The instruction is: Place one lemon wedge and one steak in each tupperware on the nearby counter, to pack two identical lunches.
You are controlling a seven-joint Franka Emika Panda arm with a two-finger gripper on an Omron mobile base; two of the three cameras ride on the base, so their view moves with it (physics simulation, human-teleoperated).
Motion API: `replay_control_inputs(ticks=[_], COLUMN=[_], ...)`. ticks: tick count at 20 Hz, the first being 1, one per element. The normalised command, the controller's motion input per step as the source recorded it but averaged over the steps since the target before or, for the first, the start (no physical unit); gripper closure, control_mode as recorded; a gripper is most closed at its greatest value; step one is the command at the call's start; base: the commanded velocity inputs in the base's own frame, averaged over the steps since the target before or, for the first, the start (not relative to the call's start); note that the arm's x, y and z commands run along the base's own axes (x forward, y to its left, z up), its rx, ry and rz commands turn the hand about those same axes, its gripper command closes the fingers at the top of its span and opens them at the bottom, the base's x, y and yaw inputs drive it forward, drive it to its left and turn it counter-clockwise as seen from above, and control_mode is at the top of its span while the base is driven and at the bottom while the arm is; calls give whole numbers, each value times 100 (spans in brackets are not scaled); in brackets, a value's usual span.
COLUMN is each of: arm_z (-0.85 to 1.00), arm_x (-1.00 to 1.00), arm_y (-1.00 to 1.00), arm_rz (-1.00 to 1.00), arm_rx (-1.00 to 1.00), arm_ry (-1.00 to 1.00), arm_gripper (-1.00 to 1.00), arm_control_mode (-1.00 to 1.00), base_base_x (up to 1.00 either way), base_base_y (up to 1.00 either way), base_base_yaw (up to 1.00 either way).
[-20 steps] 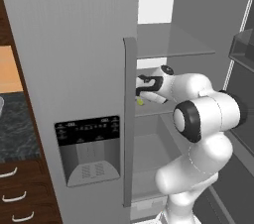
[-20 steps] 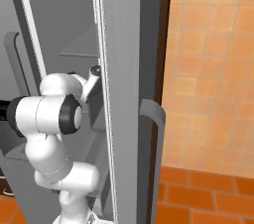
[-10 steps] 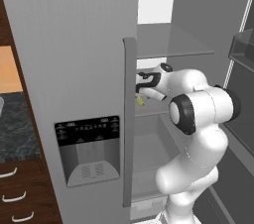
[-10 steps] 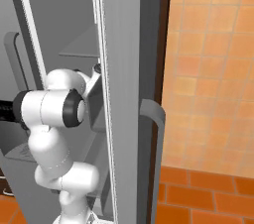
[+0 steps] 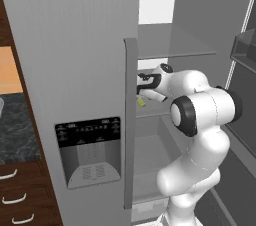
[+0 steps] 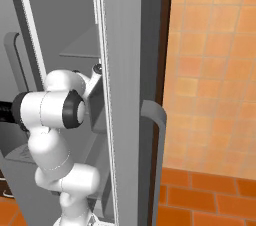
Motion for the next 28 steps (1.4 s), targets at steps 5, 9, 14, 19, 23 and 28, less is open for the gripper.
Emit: replay_control_inputs(ticks=[5, 9, 14, 19, 23, 28], arm_z=[-10, -21, -21, -20, -3, 0], arm_x=[-22, -19, 0, 0, -6, -12], arm_y=[3, -5, 3, 5, 0, 1], arm_rz=[0, 0, 0, 0, 0, 0], arm_rx=[0, 0, 0, 0, 0, 0], arm_ry=[0, 0, 2, 5, 1, 1], arm_gripper=[-100, -100, 100, 100, 100, 100], arm_control_mode=[-100, -100, -100, -100, -100, -100], base_base_x=[0, 0, 0, 0, 0, 0], base_base_y=[0, 0, 0, 0, 0, 0], base_base_yaw=[0, 0, 0, 0, 0, 0])
